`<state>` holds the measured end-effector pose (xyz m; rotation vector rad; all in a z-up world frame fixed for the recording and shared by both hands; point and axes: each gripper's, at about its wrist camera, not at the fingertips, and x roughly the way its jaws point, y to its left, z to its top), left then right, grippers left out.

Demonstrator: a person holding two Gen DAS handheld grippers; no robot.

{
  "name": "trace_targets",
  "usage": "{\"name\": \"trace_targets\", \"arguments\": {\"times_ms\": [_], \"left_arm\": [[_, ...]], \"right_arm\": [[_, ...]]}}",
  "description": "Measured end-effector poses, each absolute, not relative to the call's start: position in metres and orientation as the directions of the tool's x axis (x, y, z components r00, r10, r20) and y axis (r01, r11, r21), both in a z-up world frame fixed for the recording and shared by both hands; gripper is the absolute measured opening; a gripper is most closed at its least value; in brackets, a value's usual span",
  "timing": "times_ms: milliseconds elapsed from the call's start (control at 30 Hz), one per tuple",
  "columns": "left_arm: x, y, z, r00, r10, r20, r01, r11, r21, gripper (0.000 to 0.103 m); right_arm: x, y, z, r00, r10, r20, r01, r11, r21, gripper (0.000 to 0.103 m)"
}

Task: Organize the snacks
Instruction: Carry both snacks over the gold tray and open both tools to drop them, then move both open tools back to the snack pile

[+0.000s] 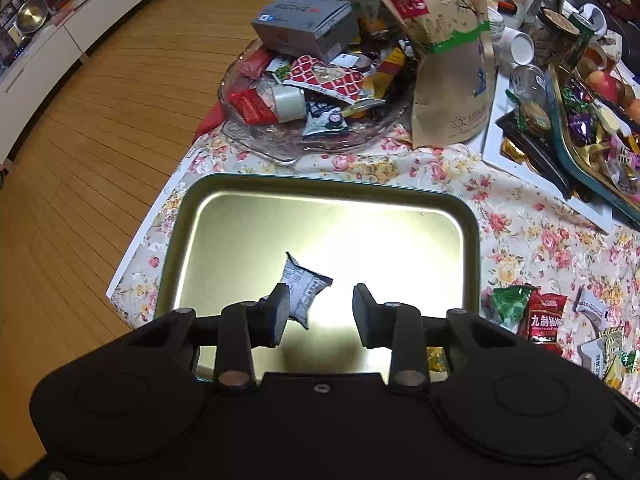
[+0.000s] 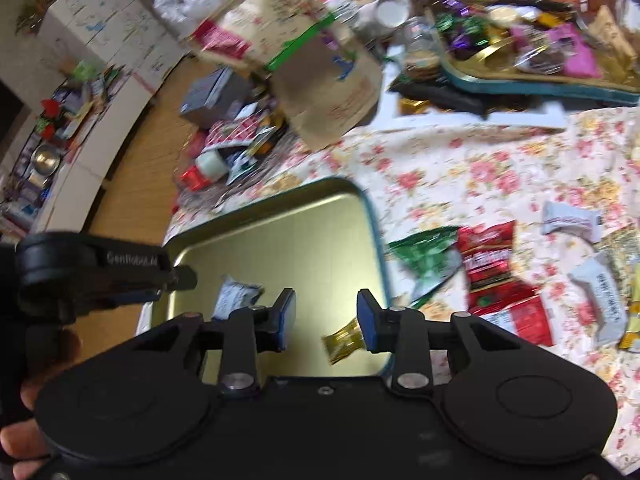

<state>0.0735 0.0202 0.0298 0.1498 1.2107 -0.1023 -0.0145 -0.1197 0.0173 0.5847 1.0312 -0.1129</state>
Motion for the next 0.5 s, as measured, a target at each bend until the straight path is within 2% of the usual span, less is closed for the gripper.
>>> {"name": "trace_targets", "arguments": {"times_ms": [333,500], "left_arm": [[0.046,-0.045,0.029,0.385,-0.041,-0.922,0.309,0.947,0.087,0.044],[0.032,-0.074,0.025,0.362,-0.088,-0.928,0.374,0.926,0.058,0.044]], "right_arm": [[-0.037,-0.171,0.021,0.536,0.051,-0.843,0.434,0.840,0.326,0.042],[-0.055,-0.213,0.013,0.497,0.025,-0.867,0.492,0.815,0.306,0.042]]}}
